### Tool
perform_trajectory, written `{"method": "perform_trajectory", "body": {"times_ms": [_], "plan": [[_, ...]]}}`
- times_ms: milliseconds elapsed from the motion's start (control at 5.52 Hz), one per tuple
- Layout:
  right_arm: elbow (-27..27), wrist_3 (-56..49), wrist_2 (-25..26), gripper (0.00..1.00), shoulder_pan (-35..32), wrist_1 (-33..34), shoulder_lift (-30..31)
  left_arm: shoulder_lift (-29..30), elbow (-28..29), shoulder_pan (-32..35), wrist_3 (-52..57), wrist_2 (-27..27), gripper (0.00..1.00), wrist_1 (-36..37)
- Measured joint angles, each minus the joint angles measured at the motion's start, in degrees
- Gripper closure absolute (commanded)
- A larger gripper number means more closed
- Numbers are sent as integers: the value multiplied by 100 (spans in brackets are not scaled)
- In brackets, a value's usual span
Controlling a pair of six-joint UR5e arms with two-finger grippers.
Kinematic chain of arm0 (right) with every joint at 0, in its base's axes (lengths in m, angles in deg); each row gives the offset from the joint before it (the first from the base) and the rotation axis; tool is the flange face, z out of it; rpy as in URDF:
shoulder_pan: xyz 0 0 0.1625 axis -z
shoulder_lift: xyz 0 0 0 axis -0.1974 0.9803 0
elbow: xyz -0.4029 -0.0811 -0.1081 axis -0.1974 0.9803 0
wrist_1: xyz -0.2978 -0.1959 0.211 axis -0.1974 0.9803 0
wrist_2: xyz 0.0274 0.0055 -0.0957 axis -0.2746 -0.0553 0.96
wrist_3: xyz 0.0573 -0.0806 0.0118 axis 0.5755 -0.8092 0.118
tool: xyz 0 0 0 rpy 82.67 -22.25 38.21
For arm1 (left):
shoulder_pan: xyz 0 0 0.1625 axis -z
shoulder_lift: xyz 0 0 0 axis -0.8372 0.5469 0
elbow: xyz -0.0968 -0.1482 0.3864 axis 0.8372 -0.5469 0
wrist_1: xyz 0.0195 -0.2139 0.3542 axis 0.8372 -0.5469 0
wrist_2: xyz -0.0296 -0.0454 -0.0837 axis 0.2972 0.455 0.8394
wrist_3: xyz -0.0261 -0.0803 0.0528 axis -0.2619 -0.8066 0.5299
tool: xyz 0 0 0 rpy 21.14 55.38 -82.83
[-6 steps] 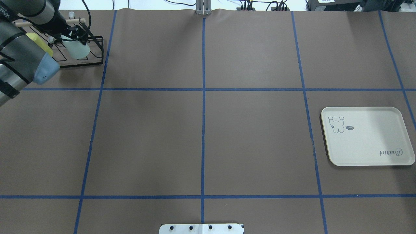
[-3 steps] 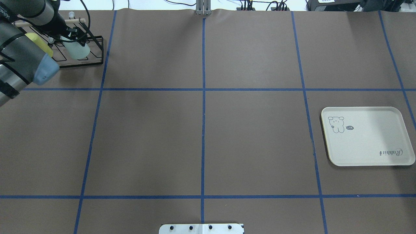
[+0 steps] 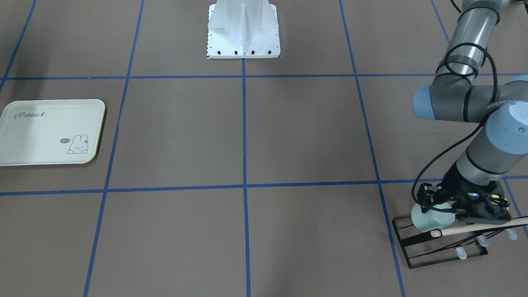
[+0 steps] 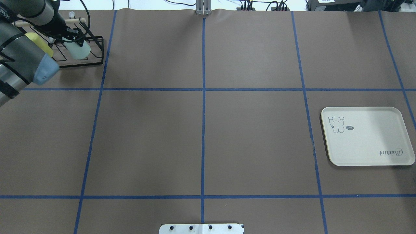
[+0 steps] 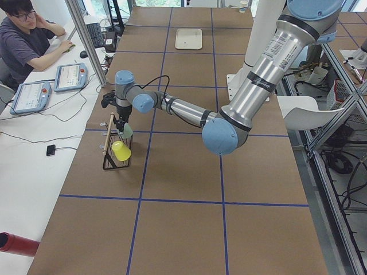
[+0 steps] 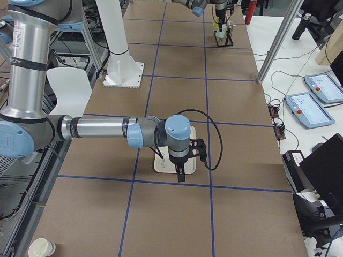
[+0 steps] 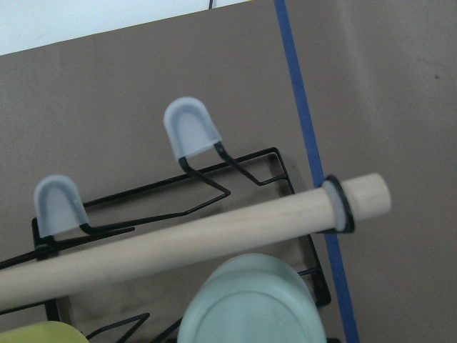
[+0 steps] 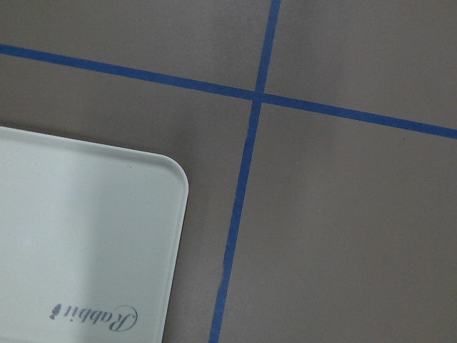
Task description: Left arm grabs green cup and hands to right arm on tray
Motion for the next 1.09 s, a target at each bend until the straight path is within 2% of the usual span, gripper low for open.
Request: {"method": "perform_trajectory", "body": {"times_ms": [362, 725, 1087], "plan": [[0, -4, 0, 0, 0, 0, 0, 2, -80, 46, 7, 29, 94, 0], [0, -4, 0, 0, 0, 0, 0, -2, -312, 202, 2, 205, 96, 6], [0, -4, 6, 0, 0, 0, 0, -111, -754, 699, 0, 936, 97, 260]]}}
